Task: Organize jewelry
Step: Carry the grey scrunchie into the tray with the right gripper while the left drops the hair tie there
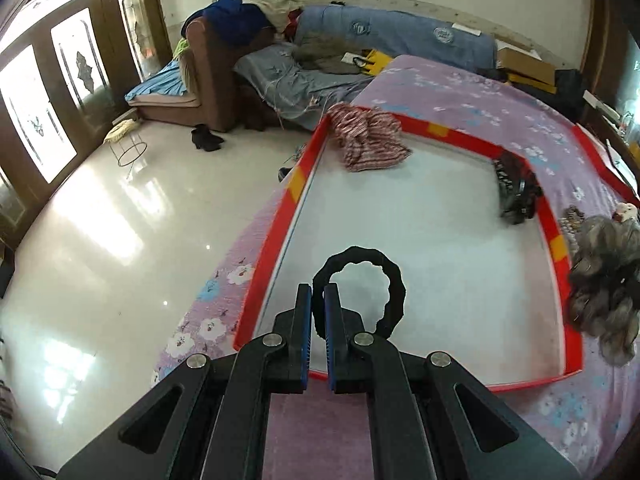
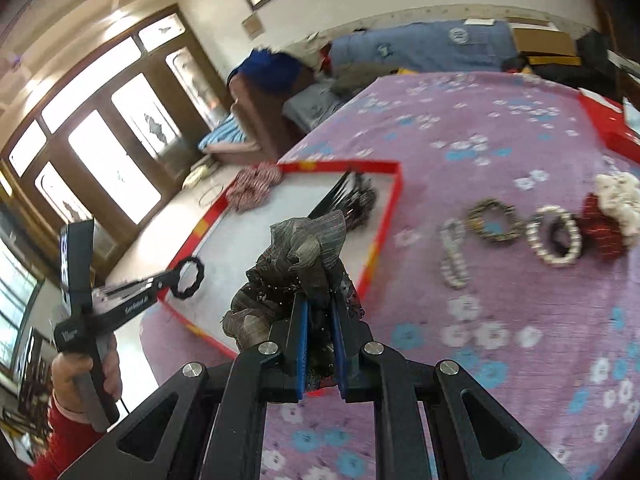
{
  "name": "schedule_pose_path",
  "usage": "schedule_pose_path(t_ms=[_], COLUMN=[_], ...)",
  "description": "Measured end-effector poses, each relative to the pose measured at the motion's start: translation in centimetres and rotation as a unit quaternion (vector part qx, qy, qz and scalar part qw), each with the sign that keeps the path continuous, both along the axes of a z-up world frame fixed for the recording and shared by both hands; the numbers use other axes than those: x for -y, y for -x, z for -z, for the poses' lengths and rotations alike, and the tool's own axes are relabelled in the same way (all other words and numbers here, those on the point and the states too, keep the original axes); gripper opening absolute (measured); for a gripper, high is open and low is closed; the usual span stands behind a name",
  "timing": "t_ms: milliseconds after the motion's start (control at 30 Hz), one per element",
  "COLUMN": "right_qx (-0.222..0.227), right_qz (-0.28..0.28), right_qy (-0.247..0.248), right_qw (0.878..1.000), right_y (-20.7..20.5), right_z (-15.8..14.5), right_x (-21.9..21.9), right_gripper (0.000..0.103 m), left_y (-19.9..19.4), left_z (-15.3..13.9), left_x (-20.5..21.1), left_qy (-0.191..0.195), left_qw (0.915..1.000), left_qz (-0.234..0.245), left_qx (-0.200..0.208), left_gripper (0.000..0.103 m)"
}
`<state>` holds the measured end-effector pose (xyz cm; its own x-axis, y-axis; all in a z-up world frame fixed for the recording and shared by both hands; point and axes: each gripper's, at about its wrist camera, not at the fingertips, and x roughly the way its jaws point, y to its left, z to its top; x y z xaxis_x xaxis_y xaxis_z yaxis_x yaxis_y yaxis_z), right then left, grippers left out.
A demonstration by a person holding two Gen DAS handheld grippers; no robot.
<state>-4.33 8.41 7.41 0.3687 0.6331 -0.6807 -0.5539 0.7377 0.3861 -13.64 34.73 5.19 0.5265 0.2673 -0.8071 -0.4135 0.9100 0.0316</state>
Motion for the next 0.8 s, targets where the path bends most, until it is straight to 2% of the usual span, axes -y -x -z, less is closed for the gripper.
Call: schedule_pose_path(t_ms=[233, 500, 533, 600, 667, 700, 733, 800], right_qx=[-0.026, -0.016, -0.014, -0.007, 0.0, 0.003, 0.009, 0.019], right_qz=[-0.015, -0.019, -0.02, -0.02, -0.02, -0.021, -0.022, -0.025], right_qy=[0.033, 0.049, 0.051, 0.053, 0.052, 0.051, 0.051, 0.052], right_qw=[0.999, 0.998, 0.998, 0.998, 0.998, 0.998, 0.998, 0.998], right_y=[-0.1, 0.2, 0.3, 0.6, 0.8, 1.0, 1.2, 1.7], right_z=[3.5, 3.9, 3.8, 3.6, 3.2, 2.9, 2.6, 2.1], right_x=[-3.2, -3.6, -3.7, -3.6, -3.4, -3.3, -3.2, -3.0], right_gripper=[0.013, 0.017, 0.019, 0.031, 0.036, 0.036, 0.036, 0.038], left_y=[-0.2, 0.3, 0.4, 0.8, 1.2, 1.5, 1.8, 2.5], left_z=[1.4, 1.6, 1.5, 1.1, 0.5, 0.1, -0.2, -1.0], left_x=[-1.1, -1.9, -1.9, -1.8, -1.5, -1.3, -1.2, -0.9], left_qy=[0.001, 0.016, 0.018, 0.021, 0.024, 0.025, 0.031, 0.033], left_qw=[0.9999, 0.9996, 0.9996, 0.9995, 0.9995, 0.9993, 0.9991, 0.9985], left_qz=[-0.007, -0.022, -0.022, -0.023, -0.022, -0.023, -0.02, -0.026], left_qx=[-0.012, -0.009, -0.007, -0.003, 0.006, 0.013, 0.022, 0.034], left_gripper=[0.006, 0.006, 0.006, 0.008, 0.021, 0.035, 0.042, 0.051])
